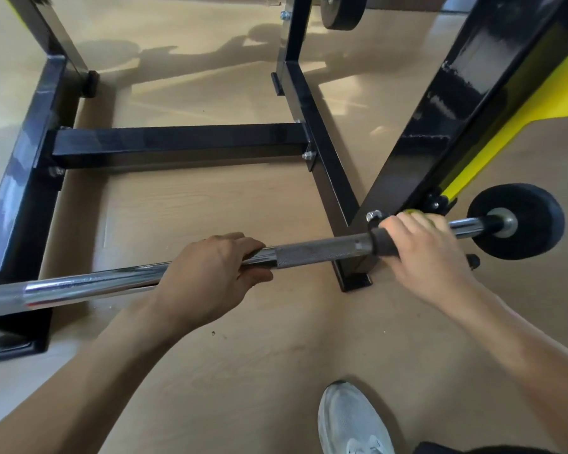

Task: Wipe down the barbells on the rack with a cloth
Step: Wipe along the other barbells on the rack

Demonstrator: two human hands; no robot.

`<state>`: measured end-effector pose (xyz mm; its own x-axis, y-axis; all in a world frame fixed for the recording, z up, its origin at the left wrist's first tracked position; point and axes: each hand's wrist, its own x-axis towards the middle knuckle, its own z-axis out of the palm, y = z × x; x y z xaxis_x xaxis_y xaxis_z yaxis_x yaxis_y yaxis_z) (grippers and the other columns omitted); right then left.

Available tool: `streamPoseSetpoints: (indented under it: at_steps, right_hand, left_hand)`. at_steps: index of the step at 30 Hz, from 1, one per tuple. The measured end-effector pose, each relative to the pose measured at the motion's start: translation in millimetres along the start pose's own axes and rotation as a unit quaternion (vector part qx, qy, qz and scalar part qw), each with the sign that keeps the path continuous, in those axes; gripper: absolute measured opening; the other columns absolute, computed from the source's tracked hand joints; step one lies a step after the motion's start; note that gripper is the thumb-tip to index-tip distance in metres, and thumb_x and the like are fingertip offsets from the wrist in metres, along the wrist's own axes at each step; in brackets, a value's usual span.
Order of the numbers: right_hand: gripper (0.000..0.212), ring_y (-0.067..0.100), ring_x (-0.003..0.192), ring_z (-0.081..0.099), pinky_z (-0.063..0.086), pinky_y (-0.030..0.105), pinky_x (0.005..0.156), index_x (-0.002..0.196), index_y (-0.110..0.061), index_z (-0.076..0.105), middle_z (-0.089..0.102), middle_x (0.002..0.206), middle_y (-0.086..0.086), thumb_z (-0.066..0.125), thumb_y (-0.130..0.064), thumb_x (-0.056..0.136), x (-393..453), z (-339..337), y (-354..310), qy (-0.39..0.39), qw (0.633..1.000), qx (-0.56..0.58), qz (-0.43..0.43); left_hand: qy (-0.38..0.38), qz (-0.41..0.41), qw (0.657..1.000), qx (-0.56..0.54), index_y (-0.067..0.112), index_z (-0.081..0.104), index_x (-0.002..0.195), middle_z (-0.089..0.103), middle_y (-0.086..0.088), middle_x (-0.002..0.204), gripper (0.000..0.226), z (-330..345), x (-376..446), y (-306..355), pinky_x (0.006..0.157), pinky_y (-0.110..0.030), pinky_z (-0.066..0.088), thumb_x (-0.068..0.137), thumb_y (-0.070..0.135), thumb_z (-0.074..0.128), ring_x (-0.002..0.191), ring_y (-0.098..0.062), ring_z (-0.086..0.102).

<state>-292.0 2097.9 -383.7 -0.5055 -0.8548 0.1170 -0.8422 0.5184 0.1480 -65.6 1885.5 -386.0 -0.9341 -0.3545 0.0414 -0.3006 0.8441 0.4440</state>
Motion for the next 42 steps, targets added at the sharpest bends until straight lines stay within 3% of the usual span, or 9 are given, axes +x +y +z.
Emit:
streamPoseSetpoints:
  at_steps: [4,8,15,19,24,27,31,38,42]
  right_hand:
    - [0.032,0.026,0.101,0.061,0.04,0.042,0.096,0.107,-0.016,0.058,0.066,0.1,0.003,0.074,-0.015,0.078,12.0,-5.5,-41.8,-0.043,0.998,-0.002,0.05]
    - [0.024,0.031,0.083,0.059,0.042,0.045,0.083,0.096,-0.012,0.059,0.063,0.088,0.01,0.072,-0.01,0.076,16.8,-11.8,-124.1,0.001,0.997,0.053,-0.053]
    - [0.049,0.024,0.12,0.054,0.034,0.044,0.111,0.131,-0.01,0.056,0.062,0.125,0.006,0.037,-0.019,0.087,7.5,-34.5,-136.1,-0.037,0.96,0.231,-0.153]
    - [0.03,0.004,0.101,0.065,0.052,0.024,0.088,0.116,-0.024,0.07,0.073,0.103,-0.011,0.058,-0.009,0.094,2.0,-68.7,-125.4,-0.088,0.842,0.521,-0.109]
    - [0.027,0.018,0.097,0.071,0.054,0.045,0.093,0.103,-0.018,0.073,0.076,0.098,0.001,0.066,-0.041,0.089,10.2,-83.3,-132.4,-0.179,0.671,0.717,0.06]
    - [0.043,0.015,0.097,0.07,0.056,0.045,0.09,0.105,-0.019,0.068,0.075,0.099,0.0,0.067,-0.052,0.078,12.3,-82.7,-138.9,-0.169,0.71,0.682,0.043]
    - [0.046,0.013,0.106,0.067,0.054,0.036,0.094,0.118,-0.017,0.061,0.071,0.111,0.001,0.077,-0.033,0.077,10.0,-90.3,-141.5,-0.238,0.7,0.672,-0.042]
    - [0.104,-0.009,0.125,0.046,0.045,0.015,0.096,0.136,-0.056,0.027,0.048,0.131,-0.034,0.094,-0.039,0.058,14.2,-129.9,-192.2,-0.207,0.753,0.598,-0.181]
    - [0.075,0.007,0.106,0.066,0.055,0.026,0.088,0.129,-0.05,0.045,0.065,0.118,-0.018,0.086,-0.02,0.074,12.2,-164.6,-220.4,-0.108,0.716,0.637,-0.264]
  left_hand:
    - [0.008,-0.009,1.0,-0.003,0.031,0.067,0.104,0.061,0.011,0.084,0.024,1.8,1.3,1.0,0.065,-0.037,0.048,0.089,0.049,0.063,0.074,-0.016,0.058]
    - [-0.015,-0.014,1.0,-0.013,0.026,0.069,0.097,0.063,0.009,0.081,0.022,-2.7,5.2,3.6,0.063,-0.039,0.048,0.087,0.045,0.067,0.072,-0.016,0.057]
    - [-0.031,-0.044,0.998,-0.04,0.022,0.059,0.116,0.062,0.004,0.107,0.033,-10.5,-3.0,15.0,0.083,-0.029,0.051,0.089,0.036,0.068,0.094,-0.015,0.063]
    - [-0.023,-0.045,0.99,-0.135,0.027,0.03,0.148,0.038,0.009,0.147,0.08,-43.4,-17.5,23.8,0.104,-0.02,0.038,0.081,0.066,0.051,0.125,-0.002,0.045]
    - [-0.035,-0.041,0.948,-0.313,0.023,0.061,0.123,0.069,0.009,0.11,0.04,-84.3,-38.3,30.3,0.081,-0.023,0.058,0.088,0.041,0.068,0.102,-0.006,0.067]
    - [0.004,-0.126,0.942,-0.311,0.021,0.066,0.1,0.072,0.002,0.089,0.013,-93.7,-50.8,21.6,0.063,-0.021,0.057,0.088,0.026,0.068,0.079,-0.009,0.07]
    - [0.051,-0.165,0.939,-0.297,0.025,0.063,0.094,0.071,0.006,0.084,0.025,-124.2,-70.3,16.3,0.062,-0.018,0.054,0.081,0.046,0.065,0.082,-0.008,0.07]
    - [0.046,-0.131,0.984,-0.113,0.044,0.049,0.093,0.056,0.036,0.092,0.013,-189.2,-105.6,23.2,0.053,-0.006,0.046,0.088,0.056,0.05,0.083,0.015,0.057]
    - [0.028,-0.116,0.989,-0.084,0.054,0.045,0.098,0.056,0.035,0.097,0.014,-235.8,-125.9,32.1,0.065,-0.01,0.053,0.093,0.044,0.052,0.087,0.013,0.057]
